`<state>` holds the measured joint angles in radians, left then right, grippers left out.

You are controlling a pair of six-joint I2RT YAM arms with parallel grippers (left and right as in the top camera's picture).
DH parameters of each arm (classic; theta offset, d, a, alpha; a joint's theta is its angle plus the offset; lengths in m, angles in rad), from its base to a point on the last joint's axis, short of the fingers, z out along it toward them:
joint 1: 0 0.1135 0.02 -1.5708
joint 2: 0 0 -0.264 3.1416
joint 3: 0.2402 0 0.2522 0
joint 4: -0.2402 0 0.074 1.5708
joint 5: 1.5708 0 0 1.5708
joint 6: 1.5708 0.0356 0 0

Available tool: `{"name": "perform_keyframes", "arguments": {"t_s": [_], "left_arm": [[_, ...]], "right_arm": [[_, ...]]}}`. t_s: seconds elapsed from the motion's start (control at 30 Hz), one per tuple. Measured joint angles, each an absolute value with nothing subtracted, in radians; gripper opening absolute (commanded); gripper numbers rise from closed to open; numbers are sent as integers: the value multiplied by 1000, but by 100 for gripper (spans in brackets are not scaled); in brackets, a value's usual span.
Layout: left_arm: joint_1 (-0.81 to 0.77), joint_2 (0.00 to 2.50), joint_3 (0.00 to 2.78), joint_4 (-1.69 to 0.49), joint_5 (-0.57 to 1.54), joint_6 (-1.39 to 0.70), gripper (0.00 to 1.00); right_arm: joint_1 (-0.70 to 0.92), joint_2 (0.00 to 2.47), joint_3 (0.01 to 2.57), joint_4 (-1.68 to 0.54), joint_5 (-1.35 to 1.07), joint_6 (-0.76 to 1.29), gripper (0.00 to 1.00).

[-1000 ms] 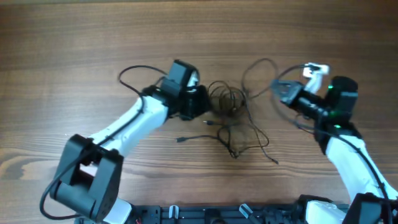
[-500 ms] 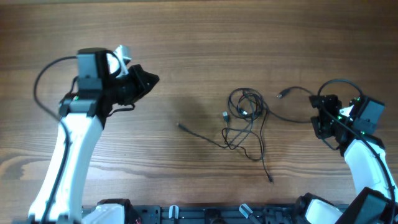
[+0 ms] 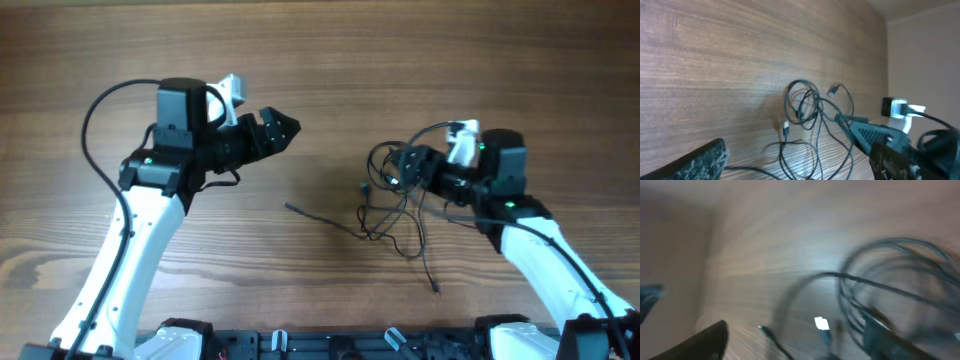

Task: Untangle cables

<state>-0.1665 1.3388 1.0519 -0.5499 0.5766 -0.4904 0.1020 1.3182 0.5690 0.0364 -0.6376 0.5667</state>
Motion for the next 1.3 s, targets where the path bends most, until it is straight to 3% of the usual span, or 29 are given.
{"name": "perform_keyframes", "arguments": {"t_s": [0.07,0.2,0.33,0.53,0.8,0.97,1.07,1.2,1.3], "left_arm": [[-185,1361,1052,-549,566,-490,94],[-220,1396,1052,-550,559,-490,94],[-258,1418,1052,-540,558,-490,98],[-321,1456,1052,-506,554,-490,100],[-360,1467,1052,-500,554,-595,100],[-363,1482,1052,-474,559,-781,100],[-386,1535,1052,-366,601,-890,84],[-455,1618,1052,-236,658,-1044,83],[-511,1697,1051,-110,706,-1171,69]], "right_arm": [[151,1318,569,110,-634,527,61],[183,1318,569,133,-616,494,58],[184,1318,569,94,-603,439,44],[189,1329,569,67,-594,378,4],[146,1354,568,233,-653,500,4],[90,1354,567,455,-894,583,4],[90,1354,567,503,-983,605,4],[90,1354,567,506,-1032,621,4],[90,1354,567,506,-1045,627,4]]}}
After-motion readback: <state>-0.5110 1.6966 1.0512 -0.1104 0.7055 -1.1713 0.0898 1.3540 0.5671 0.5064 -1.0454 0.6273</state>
